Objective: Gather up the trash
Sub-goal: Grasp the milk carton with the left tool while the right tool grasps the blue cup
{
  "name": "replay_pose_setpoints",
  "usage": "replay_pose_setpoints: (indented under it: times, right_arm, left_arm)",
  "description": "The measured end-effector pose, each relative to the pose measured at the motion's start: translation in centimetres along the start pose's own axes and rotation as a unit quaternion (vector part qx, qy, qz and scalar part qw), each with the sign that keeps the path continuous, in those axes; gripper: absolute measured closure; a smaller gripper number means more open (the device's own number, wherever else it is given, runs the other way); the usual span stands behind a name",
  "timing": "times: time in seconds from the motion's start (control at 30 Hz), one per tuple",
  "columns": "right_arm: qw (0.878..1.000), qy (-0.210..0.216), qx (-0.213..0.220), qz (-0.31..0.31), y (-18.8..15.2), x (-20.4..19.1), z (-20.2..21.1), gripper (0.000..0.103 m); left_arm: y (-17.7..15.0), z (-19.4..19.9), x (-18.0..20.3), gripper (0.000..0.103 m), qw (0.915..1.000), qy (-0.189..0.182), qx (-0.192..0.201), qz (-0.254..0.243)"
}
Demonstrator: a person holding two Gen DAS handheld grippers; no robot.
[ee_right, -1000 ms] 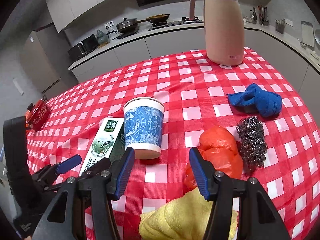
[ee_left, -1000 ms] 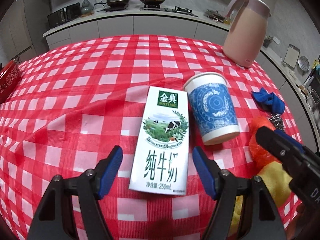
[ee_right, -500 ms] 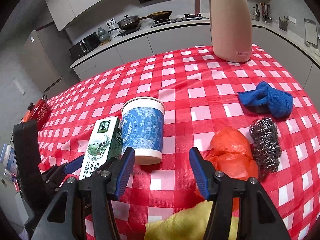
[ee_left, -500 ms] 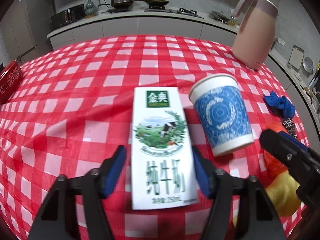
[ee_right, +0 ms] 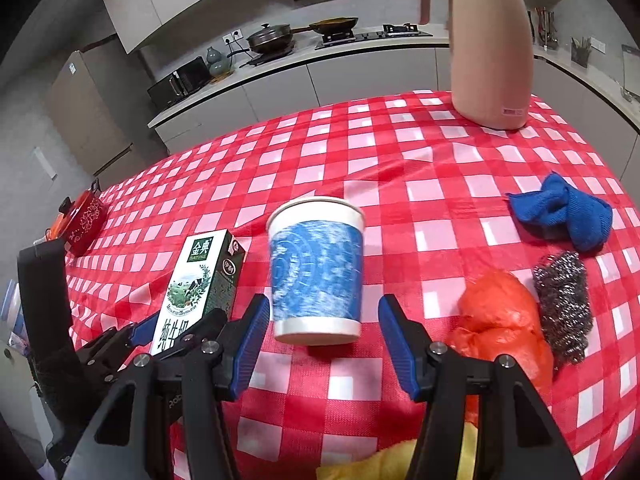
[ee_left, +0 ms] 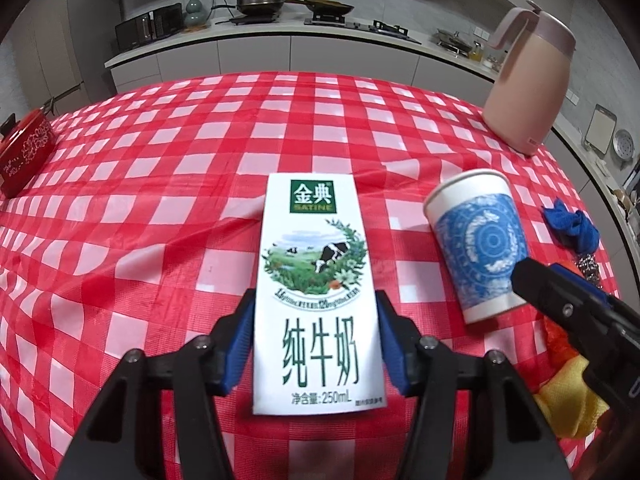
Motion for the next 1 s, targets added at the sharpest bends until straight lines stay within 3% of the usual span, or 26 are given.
replay_pose_setpoints:
  times: [1.0]
  right_arm:
    - [0.999, -0.01, -0.031, 0.009, 2.3, -1.2, -5.4, 0.032]
  left_arm:
    - [1.1, -0.4, -1.4, 0.046, 0.9999, -0.01, 0.008, 0.005]
Point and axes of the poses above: each gripper's, at about its wrist camera, not at the fingertips, and z roughly against the way its jaws point, x to its right, y to its top, the point moved 7 cm from there along -z, roughly the way its jaws point, and after that the axes turned 11 degrees about -x, right-handed, at the moved point
